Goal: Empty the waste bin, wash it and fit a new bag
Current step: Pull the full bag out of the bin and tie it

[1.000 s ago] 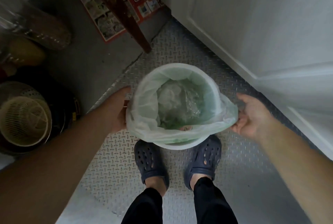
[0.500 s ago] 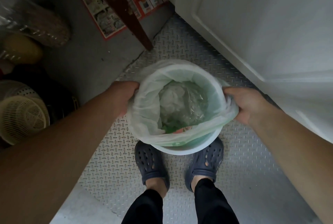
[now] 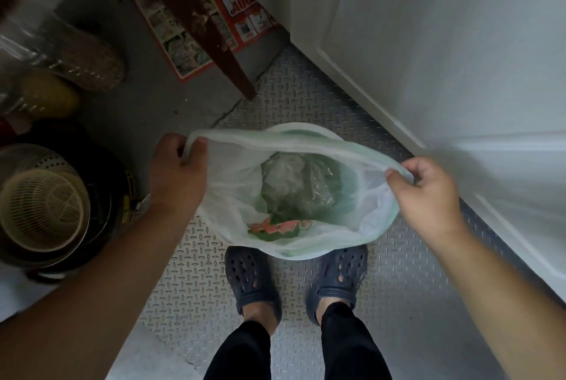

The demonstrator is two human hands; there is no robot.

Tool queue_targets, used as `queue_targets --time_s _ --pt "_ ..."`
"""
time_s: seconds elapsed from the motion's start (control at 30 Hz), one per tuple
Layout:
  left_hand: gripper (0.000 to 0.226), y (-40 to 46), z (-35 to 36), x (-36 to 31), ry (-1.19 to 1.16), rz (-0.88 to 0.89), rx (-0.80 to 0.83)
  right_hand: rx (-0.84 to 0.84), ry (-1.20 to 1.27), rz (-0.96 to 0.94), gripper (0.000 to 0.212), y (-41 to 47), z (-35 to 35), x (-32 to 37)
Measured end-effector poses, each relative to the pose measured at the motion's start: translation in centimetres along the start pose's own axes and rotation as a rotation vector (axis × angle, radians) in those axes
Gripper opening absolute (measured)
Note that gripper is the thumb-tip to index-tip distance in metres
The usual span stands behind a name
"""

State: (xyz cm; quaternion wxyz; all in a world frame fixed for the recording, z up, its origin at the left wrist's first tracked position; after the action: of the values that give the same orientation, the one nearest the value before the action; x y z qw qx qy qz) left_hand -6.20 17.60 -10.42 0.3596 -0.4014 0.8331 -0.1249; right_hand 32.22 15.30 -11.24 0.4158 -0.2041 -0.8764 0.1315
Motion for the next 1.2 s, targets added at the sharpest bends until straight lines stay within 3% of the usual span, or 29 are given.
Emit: queue_targets --time_s 0.13,0.2,0.27,0.3,0.37,0.43,0.53,0.63,0.73,0.77,0.8,0.9,0.93,1.03,1.13,1.2 --pt "0.027 -0.4 -0.9 2.7 -0.015 -0.021 0.098 -0.002 0.076 0.004 0.009 -1.6 -0.7 -0.8" --pt "0.039 -0.2 -0.7 4.9 -0.158 -0.149 0.194 0.008 0.302 0.072 0.019 -2.3 -0.8 -1.7" --pt "0.039 0.0 -0.4 8.2 -0.361 -0.393 0.203 -0.088 0.65 0.296 0.033 -2.9 -0.5 -4.2" --pt "0.033 0.1 -0.1 10.3 -0.352 -0.483 0.188 -0.154 0.729 0.391 0.03 -3.4 -0.4 -5.7" --pt "0.03 -0.2 0.8 13.6 0.021 -0.457 0.266 -0.083 0.525 0.445 0.02 -4.4 0.4 -8.3" --pt "0.05 -1.5 2.6 15.7 0.354 -0.327 0.457 0.226 0.148 0.281 0.037 -5.1 2.3 -9.6" --pt "0.071 -2.4 4.1 15.3 0.31 -0.255 0.596 0.514 0.144 -0.017 0.055 -5.0 4.7 -7.2" --pt "0.076 -2.0 5.2 13.1 0.205 -0.22 0.67 0.548 0.239 -0.216 0.058 -3.4 5.1 -4.4" --pt "0.089 -2.1 5.8 11.8 0.211 -0.229 0.798 0.551 0.217 -0.204 0.025 -1.5 5.3 -3.8" --pt "0.082 -1.9 5.8 11.9 0.221 -0.252 0.821 0.573 0.206 -0.202 0.019 -1.1 5.5 -3.3" --pt "0.067 -1.6 5.6 11.9 0.204 -0.277 0.811 0.586 0.198 -0.2 0.027 -0.7 5.6 -2.9" --pt "0.014 -0.4 5.0 11.7 0.142 -0.349 0.643 0.554 -0.055 -0.332 0.103 0.6 5.6 -2.2" --pt "0.018 -0.1 5.0 11.6 0.175 -0.332 0.615 0.538 -0.127 -0.36 0.112 0.6 5.5 -1.9" --pt "0.03 -0.7 5.5 8.7 0.168 -0.232 0.642 0.478 -0.011 -0.326 0.099 0.4 5.1 -0.8" --pt "0.028 -1.2 6.1 5.5 0.038 -0.114 0.609 0.374 0.07 -0.359 0.057 0.3 5.0 0.8" --pt "0.011 -1.6 6.2 3.4 -0.137 -0.031 0.559 0.323 0.064 -0.396 0.028 0.3 5.3 1.5"
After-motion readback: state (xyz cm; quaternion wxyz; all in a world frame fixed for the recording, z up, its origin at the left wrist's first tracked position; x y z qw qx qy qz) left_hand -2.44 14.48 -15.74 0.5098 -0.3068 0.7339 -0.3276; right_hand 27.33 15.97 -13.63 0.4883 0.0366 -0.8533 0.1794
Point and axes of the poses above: each hand's wrist, its own y-axis towards the middle knuckle, its own z-axis out of the palm, x = y × z, the point moved 6 cm from there along y, towards the middle knuckle, and after that the axes turned 9 degrees about -z, right-handed, at the moved point
